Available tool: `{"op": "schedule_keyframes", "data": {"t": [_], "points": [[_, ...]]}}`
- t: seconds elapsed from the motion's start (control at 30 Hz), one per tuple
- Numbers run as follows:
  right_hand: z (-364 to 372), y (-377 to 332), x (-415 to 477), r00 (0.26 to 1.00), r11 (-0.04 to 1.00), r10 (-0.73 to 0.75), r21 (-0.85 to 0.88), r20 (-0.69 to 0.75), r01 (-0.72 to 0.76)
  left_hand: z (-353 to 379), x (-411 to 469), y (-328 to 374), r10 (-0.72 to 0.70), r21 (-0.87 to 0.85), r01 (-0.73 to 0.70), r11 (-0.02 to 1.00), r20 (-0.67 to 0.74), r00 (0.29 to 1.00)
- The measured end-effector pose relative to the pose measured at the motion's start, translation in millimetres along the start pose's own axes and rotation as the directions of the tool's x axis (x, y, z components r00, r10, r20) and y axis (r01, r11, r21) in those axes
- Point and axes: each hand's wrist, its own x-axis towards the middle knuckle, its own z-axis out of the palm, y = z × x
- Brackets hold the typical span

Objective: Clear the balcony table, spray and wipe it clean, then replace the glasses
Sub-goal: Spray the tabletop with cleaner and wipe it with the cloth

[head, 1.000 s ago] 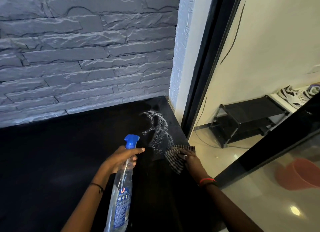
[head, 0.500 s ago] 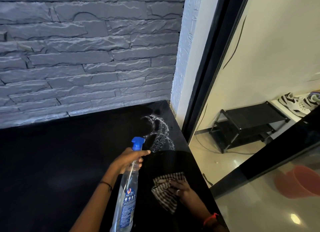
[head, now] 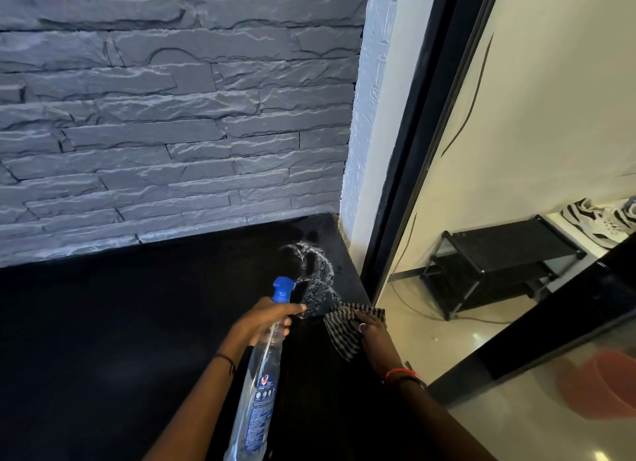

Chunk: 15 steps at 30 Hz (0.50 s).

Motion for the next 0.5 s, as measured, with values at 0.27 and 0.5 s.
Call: {"op": "schedule_keyframes", "data": {"t": [0.27,0.5], "points": [[-6,0,-2,0.993,0.977,0.117,0.179,0.014,-0.118,7,14,13,0.033,-0.007,-0.034,0.999,-0.074,0.997],[1,4,4,0.999,0.998,-0.012,0.067,-0.04,0.015,22,23,33,0.072,0.016,-0.07,0.997,-0.181,0.981]]}}
